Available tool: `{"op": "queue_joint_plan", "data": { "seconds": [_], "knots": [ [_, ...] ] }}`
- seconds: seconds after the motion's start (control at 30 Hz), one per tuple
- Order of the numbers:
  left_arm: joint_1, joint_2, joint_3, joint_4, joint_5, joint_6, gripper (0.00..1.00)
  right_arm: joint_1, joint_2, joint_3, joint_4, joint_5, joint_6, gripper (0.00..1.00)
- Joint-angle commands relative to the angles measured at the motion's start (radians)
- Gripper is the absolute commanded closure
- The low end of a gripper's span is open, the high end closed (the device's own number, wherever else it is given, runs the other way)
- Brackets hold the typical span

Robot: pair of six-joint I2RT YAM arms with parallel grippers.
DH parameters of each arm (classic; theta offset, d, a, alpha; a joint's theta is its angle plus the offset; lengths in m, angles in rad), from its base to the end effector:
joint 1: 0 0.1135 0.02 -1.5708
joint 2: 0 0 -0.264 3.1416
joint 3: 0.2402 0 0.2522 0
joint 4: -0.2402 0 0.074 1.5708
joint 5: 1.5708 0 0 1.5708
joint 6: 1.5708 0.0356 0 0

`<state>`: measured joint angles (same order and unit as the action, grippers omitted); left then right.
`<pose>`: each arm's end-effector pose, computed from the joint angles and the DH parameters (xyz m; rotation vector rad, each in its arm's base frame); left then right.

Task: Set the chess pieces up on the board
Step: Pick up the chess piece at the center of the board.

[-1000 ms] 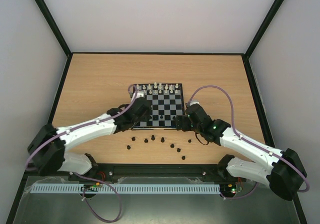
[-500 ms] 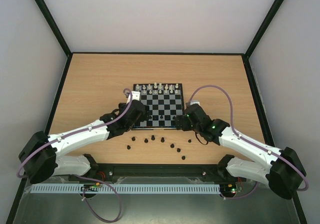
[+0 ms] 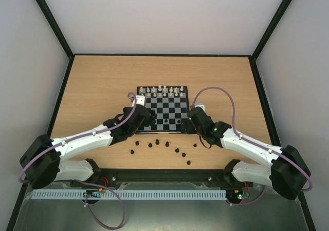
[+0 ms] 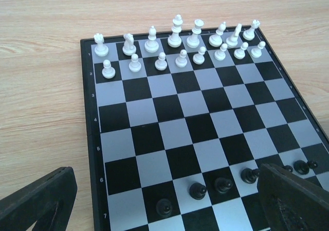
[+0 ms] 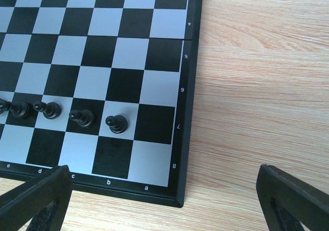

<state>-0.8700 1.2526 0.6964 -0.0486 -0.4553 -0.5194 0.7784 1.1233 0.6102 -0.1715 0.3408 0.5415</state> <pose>0.1824 -0.1919 0.2256 0.1155 2.1214 -0.3327 0.1735 0.1544 0.2155 -0.0825 2.2296 0.3447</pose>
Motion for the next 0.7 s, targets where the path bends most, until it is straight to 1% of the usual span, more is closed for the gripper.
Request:
{"op": "queue_joint_plan", "data": {
  "seconds": [0.0,0.23,0.4,0.53,0.6,0.67],
  "knots": [
    [0.004,-0.048,-0.034,0.03,0.056,-0.001,0.01,0.003,0.007,0.006,0.013,0.0,-0.008,0.01],
    [0.004,-0.12,-0.043,0.015,0.083,-0.002,0.01,0.002,-0.005,-0.011,-0.051,-0.018,0.043,0.0],
    [0.005,-0.125,-0.044,0.019,0.1,-0.004,0.01,0.002,-0.023,-0.022,-0.124,0.014,0.13,0.17],
    [0.004,-0.104,-0.035,0.022,0.135,-0.007,0.01,0.002,-0.024,-0.042,-0.159,0.001,0.176,0.28],
    [0.004,-0.104,-0.036,0.023,0.143,-0.009,0.01,0.002,-0.033,-0.052,-0.165,-0.019,0.199,0.31],
    [0.004,-0.109,-0.037,0.024,0.144,-0.009,0.01,0.004,-0.036,-0.06,-0.173,-0.033,0.219,0.32]
  ]
}}
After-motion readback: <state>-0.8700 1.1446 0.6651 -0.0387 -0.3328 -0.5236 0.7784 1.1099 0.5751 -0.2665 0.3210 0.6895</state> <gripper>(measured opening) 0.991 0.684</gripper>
